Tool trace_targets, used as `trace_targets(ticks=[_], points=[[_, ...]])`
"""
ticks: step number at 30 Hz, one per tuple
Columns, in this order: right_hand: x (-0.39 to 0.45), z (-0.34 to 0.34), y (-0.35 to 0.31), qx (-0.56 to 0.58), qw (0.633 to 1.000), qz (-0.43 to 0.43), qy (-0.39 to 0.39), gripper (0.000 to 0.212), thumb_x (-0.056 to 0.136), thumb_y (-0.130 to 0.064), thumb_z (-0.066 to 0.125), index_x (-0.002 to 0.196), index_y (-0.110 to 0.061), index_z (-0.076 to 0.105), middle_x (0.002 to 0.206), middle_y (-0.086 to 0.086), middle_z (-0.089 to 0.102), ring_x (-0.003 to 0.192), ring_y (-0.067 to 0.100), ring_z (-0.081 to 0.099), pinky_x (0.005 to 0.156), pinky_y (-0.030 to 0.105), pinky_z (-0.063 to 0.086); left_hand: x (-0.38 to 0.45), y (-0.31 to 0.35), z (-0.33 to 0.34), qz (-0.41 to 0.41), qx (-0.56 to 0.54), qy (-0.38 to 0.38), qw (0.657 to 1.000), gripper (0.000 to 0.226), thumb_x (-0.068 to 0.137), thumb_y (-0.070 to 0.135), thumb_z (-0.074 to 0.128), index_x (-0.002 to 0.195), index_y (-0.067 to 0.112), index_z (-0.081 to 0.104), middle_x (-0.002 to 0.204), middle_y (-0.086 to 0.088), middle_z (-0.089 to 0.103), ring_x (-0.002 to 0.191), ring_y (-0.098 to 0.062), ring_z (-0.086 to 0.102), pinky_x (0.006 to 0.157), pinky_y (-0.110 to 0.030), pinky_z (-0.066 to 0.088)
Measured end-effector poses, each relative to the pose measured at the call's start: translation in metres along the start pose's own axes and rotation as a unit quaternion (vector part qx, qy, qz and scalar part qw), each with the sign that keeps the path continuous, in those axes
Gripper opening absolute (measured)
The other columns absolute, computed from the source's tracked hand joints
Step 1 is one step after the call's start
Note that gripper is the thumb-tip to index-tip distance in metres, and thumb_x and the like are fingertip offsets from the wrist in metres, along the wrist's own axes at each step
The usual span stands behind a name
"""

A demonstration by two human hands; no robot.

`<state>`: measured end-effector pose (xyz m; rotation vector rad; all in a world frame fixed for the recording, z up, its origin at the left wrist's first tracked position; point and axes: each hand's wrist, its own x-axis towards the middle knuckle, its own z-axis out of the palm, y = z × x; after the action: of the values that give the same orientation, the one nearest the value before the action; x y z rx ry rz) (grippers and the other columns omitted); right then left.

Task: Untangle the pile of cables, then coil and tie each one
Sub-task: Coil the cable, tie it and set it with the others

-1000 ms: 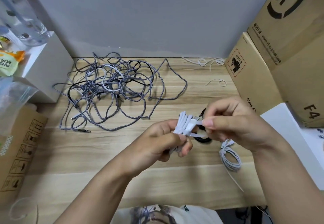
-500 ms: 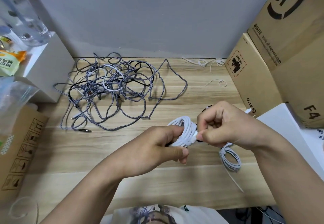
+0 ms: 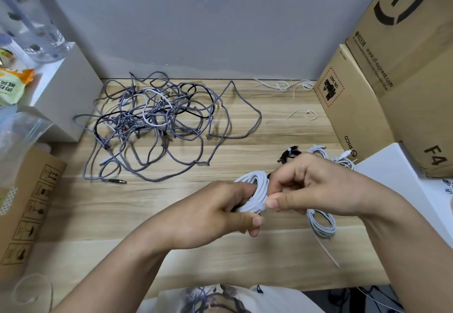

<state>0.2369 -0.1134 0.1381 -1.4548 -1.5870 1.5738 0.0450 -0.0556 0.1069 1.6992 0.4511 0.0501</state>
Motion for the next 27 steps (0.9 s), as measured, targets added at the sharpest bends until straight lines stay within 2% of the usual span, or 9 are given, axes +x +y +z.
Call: trace_targets(ticks=[3,5,8,11,14,16,19,22,27], points=[[0.0,0.005,0.005,-0.027,0.999,-0.001,0.041,0.015,0.071,-0.029,0.068,0.057,-0.028,0.066,0.046,-0.003,0.046,0.046,0.007,0.042,0.047,0.019,0.034,0.001,-0.001,0.0,0.0,0.025,0.008,1.0,0.026,0.085,0.03,0.055,0.086,0.005,0.059,0.078,-0.016,0.057,0.067,-0.03,0.041,0.061,-0.04,0.037],[0.001,0.012,0.009,-0.088,0.993,-0.008,0.08,0.018,0.071,-0.032,0.07,0.055,-0.028,0.064,0.043,-0.006,0.044,0.045,0.005,0.04,0.047,0.02,0.034,0.002,-0.003,0.002,-0.007,0.048,0.014,0.999,0.02,0.084,0.029,0.054,0.084,0.009,0.059,0.074,-0.002,0.058,0.063,-0.015,0.04,0.059,-0.037,0.036],[0.005,0.024,0.023,-0.208,0.961,-0.02,0.18,0.032,0.077,-0.028,0.075,0.053,-0.029,0.053,0.042,-0.011,0.041,0.045,0.006,0.039,0.046,0.017,0.028,0.006,-0.009,0.004,-0.04,0.029,0.025,0.998,0.013,0.085,0.025,0.055,0.084,0.012,0.057,0.074,0.011,0.06,0.068,-0.007,0.047,0.065,-0.032,0.041],[0.009,0.036,0.034,-0.292,0.912,-0.076,0.279,0.017,0.075,-0.045,0.062,0.08,-0.03,0.055,0.051,-0.019,0.041,0.055,0.004,0.043,0.052,0.016,0.032,0.009,-0.013,0.003,-0.06,0.014,0.034,0.998,0.009,0.092,0.012,0.058,0.083,0.014,0.055,0.072,0.013,0.059,0.067,-0.001,0.05,0.066,-0.019,0.041],[0.012,0.035,0.037,-0.376,0.872,-0.146,0.277,0.022,0.079,-0.044,0.055,0.097,-0.031,0.056,0.08,-0.015,0.049,0.07,0.006,0.046,0.058,0.021,0.037,0.01,-0.01,0.003,-0.057,0.003,0.019,0.998,0.017,0.092,0.003,0.054,0.08,0.015,0.054,0.068,0.011,0.056,0.059,0.005,0.048,0.058,-0.006,0.035],[0.014,0.034,0.036,-0.433,0.83,-0.234,0.264,0.016,0.085,-0.034,0.056,0.087,-0.023,0.068,0.083,-0.004,0.057,0.076,0.015,0.051,0.065,0.028,0.039,0.01,-0.007,0.0,-0.058,-0.003,0.009,0.998,0.012,0.092,0.0,0.053,0.084,0.009,0.055,0.07,0.007,0.055,0.057,0.006,0.046,0.053,-0.004,0.034],[0.016,0.032,0.037,-0.471,0.786,-0.314,0.25,0.03,0.096,-0.027,0.047,0.08,-0.02,0.072,0.08,-0.003,0.063,0.078,0.019,0.055,0.075,0.032,0.039,0.01,-0.008,-0.003,-0.058,-0.011,-0.01,0.998,0.006,0.091,-0.001,0.055,0.086,0.003,0.055,0.071,0.005,0.056,0.057,0.004,0.044,0.05,-0.004,0.032],[0.016,0.036,0.04,-0.464,0.778,-0.341,0.253,0.036,0.098,-0.025,0.043,0.079,-0.017,0.072,0.08,-0.004,0.065,0.078,0.019,0.053,0.077,0.034,0.041,0.01,-0.009,-0.005,-0.038,0.001,-0.028,0.999,0.008,0.089,0.0,0.058,0.084,0.007,0.059,0.068,0.008,0.053,0.054,0.004,0.042,0.049,-0.005,0.031],[0.015,0.044,0.049,-0.411,0.798,-0.349,0.27,0.017,0.088,-0.014,0.057,0.076,-0.012,0.069,0.083,-0.002,0.066,0.079,0.02,0.055,0.077,0.034,0.041,0.01,-0.016,-0.006,0.001,0.003,-0.064,0.998,0.005,0.088,0.002,0.061,0.089,0.007,0.06,0.081,0.0,0.058,0.065,0.008,0.047,0.057,-0.004,0.035]])
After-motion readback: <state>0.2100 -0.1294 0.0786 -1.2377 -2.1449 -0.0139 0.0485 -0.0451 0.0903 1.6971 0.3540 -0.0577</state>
